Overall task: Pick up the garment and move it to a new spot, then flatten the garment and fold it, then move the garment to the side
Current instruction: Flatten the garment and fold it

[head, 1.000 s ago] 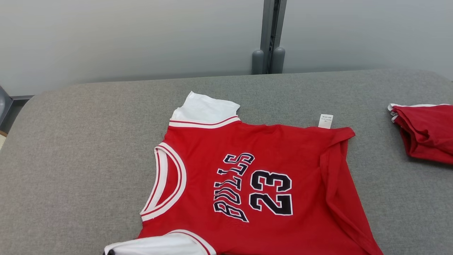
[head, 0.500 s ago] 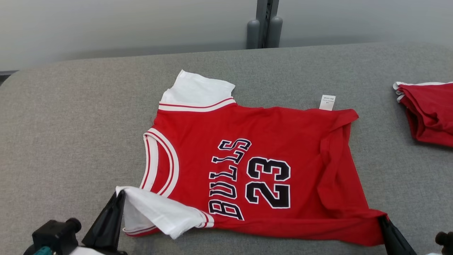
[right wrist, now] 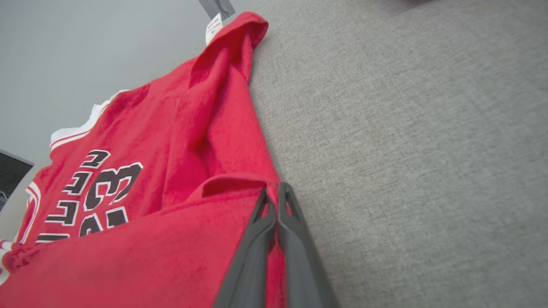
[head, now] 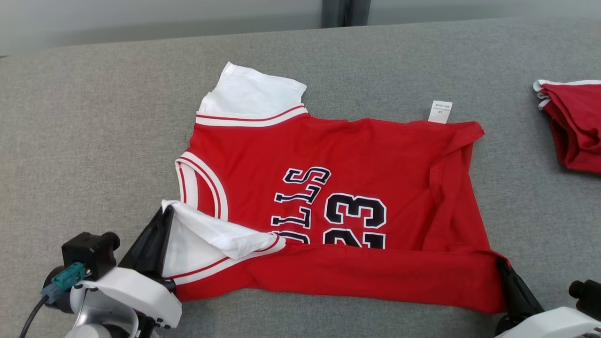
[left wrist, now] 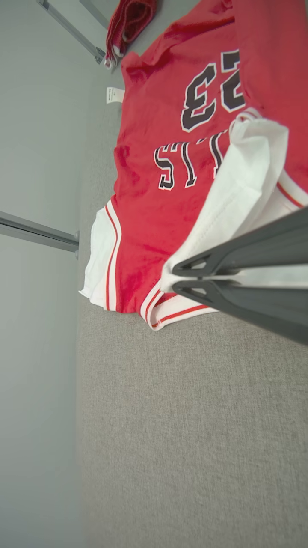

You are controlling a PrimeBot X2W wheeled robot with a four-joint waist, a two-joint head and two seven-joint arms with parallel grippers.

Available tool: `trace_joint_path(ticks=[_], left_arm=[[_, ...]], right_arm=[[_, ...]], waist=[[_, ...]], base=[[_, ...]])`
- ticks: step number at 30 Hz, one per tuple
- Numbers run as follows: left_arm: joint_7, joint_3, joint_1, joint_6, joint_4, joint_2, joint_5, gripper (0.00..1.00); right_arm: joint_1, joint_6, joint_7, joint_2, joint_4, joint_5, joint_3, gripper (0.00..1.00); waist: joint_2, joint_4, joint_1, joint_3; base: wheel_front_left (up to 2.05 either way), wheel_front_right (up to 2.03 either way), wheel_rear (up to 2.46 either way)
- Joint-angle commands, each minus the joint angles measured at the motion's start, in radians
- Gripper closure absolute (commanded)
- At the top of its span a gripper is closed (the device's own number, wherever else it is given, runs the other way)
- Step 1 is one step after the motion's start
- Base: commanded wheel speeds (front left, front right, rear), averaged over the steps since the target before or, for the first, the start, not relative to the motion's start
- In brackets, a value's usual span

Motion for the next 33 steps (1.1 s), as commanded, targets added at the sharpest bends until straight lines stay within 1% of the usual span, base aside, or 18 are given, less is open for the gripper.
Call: trace_joint_path(ticks=[1, 2, 3, 4, 5, 6, 10, 12, 16, 20, 23, 27, 33], left_arm=[[-0.012, 0.000, -0.029, -0.009, 0.019, 0.001, -0.003, 1.00], [-0.022, -0.002, -0.037, -0.011, 0.035, -0.001, -0.005, 1.00], [-0.035, -0.004, -0.046, -0.019, 0.050, -0.005, -0.008, 0.58], [-0.042, -0.004, -0.052, -0.022, 0.066, -0.008, -0.011, 0.00], [-0.050, -0.006, -0.057, -0.029, 0.081, -0.011, -0.016, 0.00], [-0.067, -0.003, -0.061, -0.028, 0.090, -0.017, -0.017, 0.00], [-0.140, 0.017, -0.042, -0.008, 0.112, -0.035, -0.012, 0.00], [-0.187, 0.030, -0.026, 0.011, 0.102, -0.046, 0.000, 0.00], [-0.272, 0.048, 0.010, 0.058, 0.074, -0.067, 0.029, 0.00], [-0.323, 0.055, 0.049, 0.090, 0.059, -0.079, 0.059, 0.00], [-0.344, 0.057, 0.078, 0.101, 0.059, -0.081, 0.076, 0.00], [-0.358, 0.052, 0.126, 0.112, 0.069, -0.084, 0.099, 0.00], [-0.353, 0.036, 0.160, 0.107, 0.083, -0.092, 0.091, 0.00]], right_arm=[[-0.016, 0.000, -0.001, -0.003, 0.005, -0.003, -0.002, 1.00], [-0.019, 0.000, -0.003, -0.002, 0.010, -0.009, 0.000, 1.00], [-0.021, 0.000, -0.005, -0.001, 0.012, -0.006, 0.003, 1.00], [-0.023, 0.000, -0.011, 0.000, 0.012, -0.007, 0.006, 0.81], [-0.025, 0.000, -0.015, 0.000, 0.009, -0.014, 0.011, 0.35], [-0.027, 0.000, -0.019, 0.000, 0.004, -0.014, 0.014, 0.00], [-0.032, 0.000, -0.073, -0.013, -0.046, -0.035, 0.032, 0.00], [-0.033, 0.000, -0.120, -0.028, -0.076, -0.076, 0.028, 0.00], [-0.047, 0.000, -0.215, -0.033, -0.121, -0.168, 0.014, 0.00], [-0.050, 0.000, -0.260, -0.030, -0.122, -0.269, -0.004, 0.00], [-0.045, 0.000, -0.276, -0.032, -0.108, -0.321, 0.008, 0.00], [-0.024, 0.000, -0.285, -0.031, -0.080, -0.355, 0.036, 0.00], [-0.007, 0.000, -0.292, -0.024, -0.049, -0.348, 0.046, 0.00]], waist=[[0.0000, 0.003, 0.0000, 0.006], [0.0000, 0.003, 0.0000, 0.008], [0.0000, 0.004, 0.0000, 0.009], [0.0000, 0.004, 0.0000, 0.009], [0.0000, 0.004, 0.0000, 0.008], [0.0000, 0.003, 0.0000, 0.004], [0.0000, -0.002, 0.0000, -0.021], [0.0000, -0.005, 0.0000, -0.035], [0.0000, -0.009, 0.0000, -0.064], [0.0000, -0.009, 0.0000, -0.103], [0.0000, -0.008, 0.0000, -0.132], [0.0000, -0.011, 0.0000, -0.160], [0.0000, -0.010, 0.0000, -0.176]], base=[[0.00, 0.00, 0.00], [0.00, 0.00, 0.00], [0.00, 0.00, 0.00], [0.00, 0.00, 0.00], [0.00, 0.00, 0.00], [0.00, 0.00, 0.00], [0.00, 0.00, 0.00], [0.00, 0.00, 0.00], [0.00, 0.00, 0.00], [0.00, 0.00, 0.00], [0.00, 0.00, 0.00], [0.00, 0.00, 0.00], [0.00, 0.00, 0.00]])
